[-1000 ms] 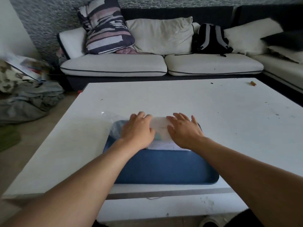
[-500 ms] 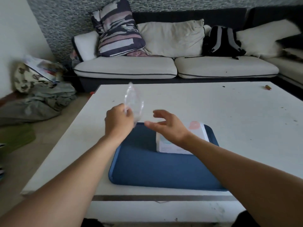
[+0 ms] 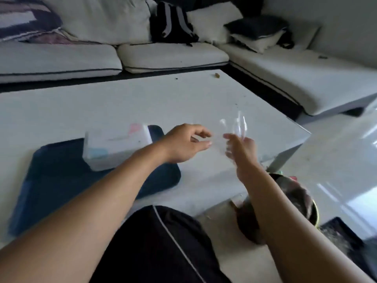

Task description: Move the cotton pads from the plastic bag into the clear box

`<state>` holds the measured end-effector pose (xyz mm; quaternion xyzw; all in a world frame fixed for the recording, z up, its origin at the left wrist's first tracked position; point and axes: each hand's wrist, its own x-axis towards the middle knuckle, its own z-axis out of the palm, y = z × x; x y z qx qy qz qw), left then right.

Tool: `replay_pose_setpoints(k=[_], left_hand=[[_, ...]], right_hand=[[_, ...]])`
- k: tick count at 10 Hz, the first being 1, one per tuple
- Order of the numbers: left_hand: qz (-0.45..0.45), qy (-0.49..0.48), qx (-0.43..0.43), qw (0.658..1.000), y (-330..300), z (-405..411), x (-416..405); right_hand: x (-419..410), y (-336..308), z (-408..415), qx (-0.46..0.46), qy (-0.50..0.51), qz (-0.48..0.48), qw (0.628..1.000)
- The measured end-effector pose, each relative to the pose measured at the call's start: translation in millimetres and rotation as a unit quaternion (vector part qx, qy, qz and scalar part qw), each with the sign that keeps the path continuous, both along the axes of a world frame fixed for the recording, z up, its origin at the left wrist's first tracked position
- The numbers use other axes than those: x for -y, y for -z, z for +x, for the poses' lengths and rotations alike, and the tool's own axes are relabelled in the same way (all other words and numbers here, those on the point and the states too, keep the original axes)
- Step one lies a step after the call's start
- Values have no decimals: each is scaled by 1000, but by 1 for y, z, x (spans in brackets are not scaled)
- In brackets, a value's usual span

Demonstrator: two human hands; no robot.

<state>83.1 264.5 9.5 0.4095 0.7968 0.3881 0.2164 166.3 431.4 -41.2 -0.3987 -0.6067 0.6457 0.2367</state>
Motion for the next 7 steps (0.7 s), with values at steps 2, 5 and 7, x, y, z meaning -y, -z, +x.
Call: replay_pose_setpoints(k=[2, 5, 7], left_hand=[[-56, 51, 15, 997, 28, 22, -38], [-62, 42, -8, 997, 34, 21, -39], [-46, 22, -18, 999, 33, 14, -32]], right_hand=[[-87, 115, 134, 169, 235, -60, 955], [-122, 134, 157, 499, 142, 267, 812], [-124, 107, 111, 366, 34, 321, 873]])
